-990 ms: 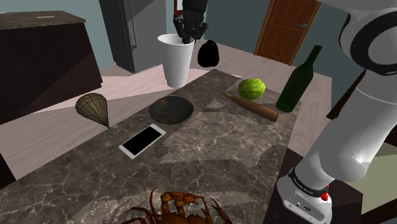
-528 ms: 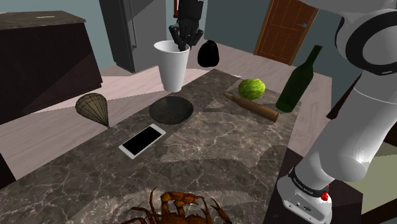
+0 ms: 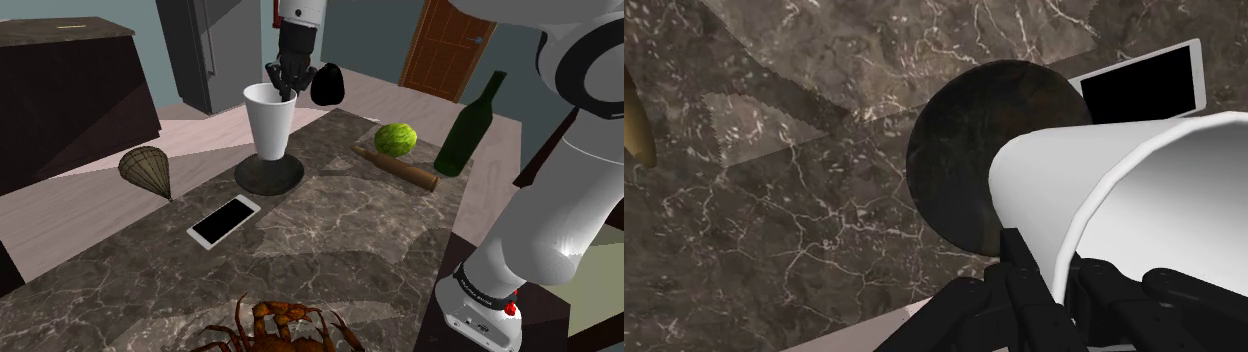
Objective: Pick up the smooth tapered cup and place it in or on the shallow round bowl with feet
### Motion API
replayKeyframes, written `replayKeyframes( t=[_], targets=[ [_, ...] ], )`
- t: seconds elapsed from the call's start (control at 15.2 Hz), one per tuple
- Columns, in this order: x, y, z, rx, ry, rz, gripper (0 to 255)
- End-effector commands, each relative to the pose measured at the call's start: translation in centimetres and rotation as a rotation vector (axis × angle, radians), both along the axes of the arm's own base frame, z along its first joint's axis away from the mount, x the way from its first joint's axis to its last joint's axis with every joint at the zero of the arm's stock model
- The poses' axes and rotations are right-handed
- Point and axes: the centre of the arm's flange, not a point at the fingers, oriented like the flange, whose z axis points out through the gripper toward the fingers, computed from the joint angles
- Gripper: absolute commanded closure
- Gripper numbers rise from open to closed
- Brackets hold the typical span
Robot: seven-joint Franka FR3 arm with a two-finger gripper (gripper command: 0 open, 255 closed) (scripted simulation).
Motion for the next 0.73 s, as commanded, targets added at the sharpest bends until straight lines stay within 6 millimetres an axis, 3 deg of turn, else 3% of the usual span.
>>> replayKeyframes(
  t=[0.0, 0.53, 0.66],
  targets=[
    [0.0, -0.1, -1.0, 0.0, -0.001, 0.0, 255],
    [0.0, -0.1, -5.3, 0.0, -0.001, 0.0, 255],
    [0.0, -0.1, -5.3, 0.0, -0.001, 0.0, 255]
  ],
)
